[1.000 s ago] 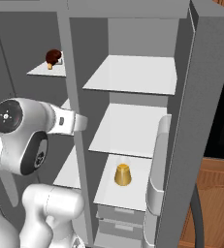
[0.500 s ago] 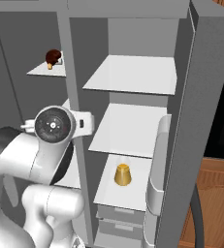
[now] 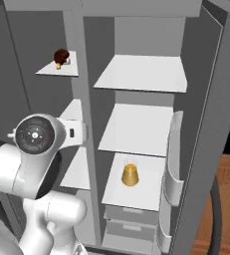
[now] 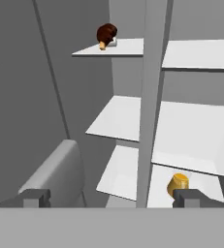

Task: There's a steak in the fridge that needs to be moved to the freezer for freezing. Pick up the steak from the fridge, place it on any shelf in the freezer, and close the fridge and freezer doors when done.

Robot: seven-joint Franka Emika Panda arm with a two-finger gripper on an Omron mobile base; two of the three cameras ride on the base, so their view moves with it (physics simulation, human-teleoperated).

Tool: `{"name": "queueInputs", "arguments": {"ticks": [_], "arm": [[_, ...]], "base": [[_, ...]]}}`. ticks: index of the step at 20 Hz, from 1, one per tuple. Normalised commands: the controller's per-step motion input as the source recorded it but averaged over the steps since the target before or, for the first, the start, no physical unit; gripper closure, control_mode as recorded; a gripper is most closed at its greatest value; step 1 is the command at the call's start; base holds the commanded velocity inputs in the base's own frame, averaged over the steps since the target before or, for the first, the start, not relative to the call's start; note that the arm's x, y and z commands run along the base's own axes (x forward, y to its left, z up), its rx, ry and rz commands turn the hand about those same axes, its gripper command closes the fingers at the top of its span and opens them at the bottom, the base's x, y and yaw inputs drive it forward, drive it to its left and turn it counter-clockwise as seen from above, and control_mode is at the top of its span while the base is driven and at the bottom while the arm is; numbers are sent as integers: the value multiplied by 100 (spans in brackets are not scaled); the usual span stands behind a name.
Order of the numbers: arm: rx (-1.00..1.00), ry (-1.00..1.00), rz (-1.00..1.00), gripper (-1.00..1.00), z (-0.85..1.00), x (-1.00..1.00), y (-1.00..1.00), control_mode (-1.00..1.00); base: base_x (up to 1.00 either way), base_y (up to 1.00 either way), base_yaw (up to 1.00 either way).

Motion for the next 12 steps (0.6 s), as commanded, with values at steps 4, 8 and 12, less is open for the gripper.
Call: {"name": "queueInputs", "arguments": {"ticks": [4, 8, 12], "arm": [[0, 0, 0, -100, 0, 0, 0, 100], [0, 0, 0, -100, 0, 0, 0, 100], [0, 0, 0, -100, 0, 0, 0, 100]], "base": [[-36, 4, -10], [-20, -35, -3], [-24, -10, 0]]}}
